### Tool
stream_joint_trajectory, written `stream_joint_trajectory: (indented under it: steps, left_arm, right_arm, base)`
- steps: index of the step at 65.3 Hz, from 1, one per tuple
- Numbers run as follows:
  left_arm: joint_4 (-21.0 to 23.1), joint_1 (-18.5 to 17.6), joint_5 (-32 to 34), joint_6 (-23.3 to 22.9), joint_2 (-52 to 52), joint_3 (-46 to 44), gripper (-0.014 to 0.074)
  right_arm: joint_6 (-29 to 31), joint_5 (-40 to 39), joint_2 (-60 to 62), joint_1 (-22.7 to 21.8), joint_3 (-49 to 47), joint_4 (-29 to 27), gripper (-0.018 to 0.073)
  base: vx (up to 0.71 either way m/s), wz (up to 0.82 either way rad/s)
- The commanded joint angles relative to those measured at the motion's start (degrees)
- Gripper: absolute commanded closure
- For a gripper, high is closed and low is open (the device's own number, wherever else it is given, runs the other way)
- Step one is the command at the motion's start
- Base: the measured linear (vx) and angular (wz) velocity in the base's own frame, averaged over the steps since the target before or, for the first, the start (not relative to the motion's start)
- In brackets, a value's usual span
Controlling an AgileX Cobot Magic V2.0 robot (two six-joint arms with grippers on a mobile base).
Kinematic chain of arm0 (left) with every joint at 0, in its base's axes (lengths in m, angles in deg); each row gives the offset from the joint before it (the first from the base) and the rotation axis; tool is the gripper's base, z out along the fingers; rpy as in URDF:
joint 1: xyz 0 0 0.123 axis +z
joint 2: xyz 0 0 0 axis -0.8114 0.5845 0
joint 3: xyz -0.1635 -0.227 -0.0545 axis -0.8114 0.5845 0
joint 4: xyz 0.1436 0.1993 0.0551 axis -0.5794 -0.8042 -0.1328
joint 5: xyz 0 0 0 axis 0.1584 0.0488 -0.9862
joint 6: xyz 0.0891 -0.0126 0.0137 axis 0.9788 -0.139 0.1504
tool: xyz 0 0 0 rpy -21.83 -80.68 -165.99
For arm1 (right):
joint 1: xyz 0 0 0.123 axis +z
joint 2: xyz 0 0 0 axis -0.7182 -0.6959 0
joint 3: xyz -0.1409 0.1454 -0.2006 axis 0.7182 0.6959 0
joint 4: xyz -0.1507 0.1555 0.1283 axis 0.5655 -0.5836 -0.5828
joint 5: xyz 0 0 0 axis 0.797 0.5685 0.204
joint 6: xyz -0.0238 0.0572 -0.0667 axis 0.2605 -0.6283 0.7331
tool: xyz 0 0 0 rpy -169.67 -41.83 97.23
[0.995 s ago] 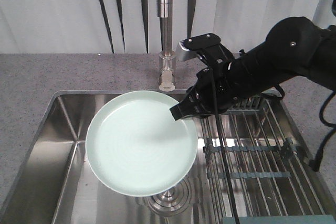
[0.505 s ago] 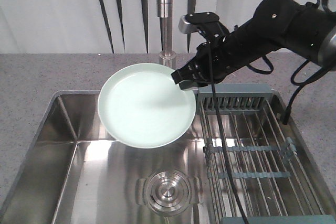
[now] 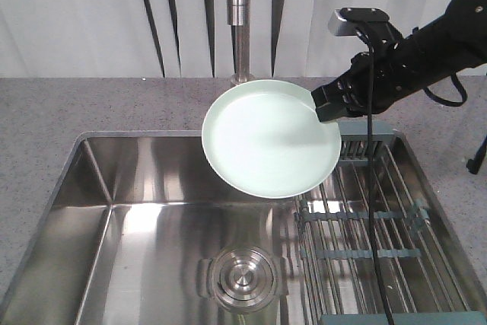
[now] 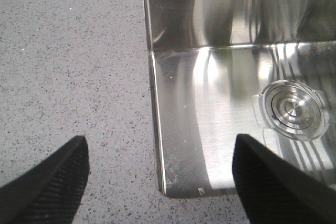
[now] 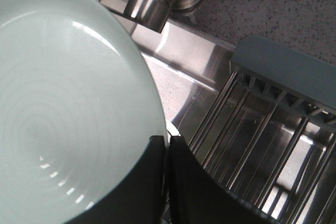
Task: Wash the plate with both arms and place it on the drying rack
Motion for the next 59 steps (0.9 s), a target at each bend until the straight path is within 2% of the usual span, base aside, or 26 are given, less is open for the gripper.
stream_joint_trajectory:
  steps: [1, 40, 59]
  left_arm:
    - [0.2, 0.2, 3.2, -0.3, 0.5, -1.4, 0.0062]
    - [0.2, 0.2, 3.2, -0.3, 0.5, -1.4, 0.0062]
    - [0.2, 0.2, 3.2, -0.3, 0.5, -1.4, 0.0062]
  right_arm:
    - [1.4, -3.1, 4.9, -0.6, 1.9, -2.2, 0.0564]
    - [2.1, -6.1, 15.8, -0.2, 18.0, -3.1, 0.0564]
    - [1.5, -7.9, 17.3, 6.9, 20.0, -2.7, 0.0564]
  base:
    - [0.00, 0.00]
    - [0.00, 0.00]
    - [0.00, 0.00]
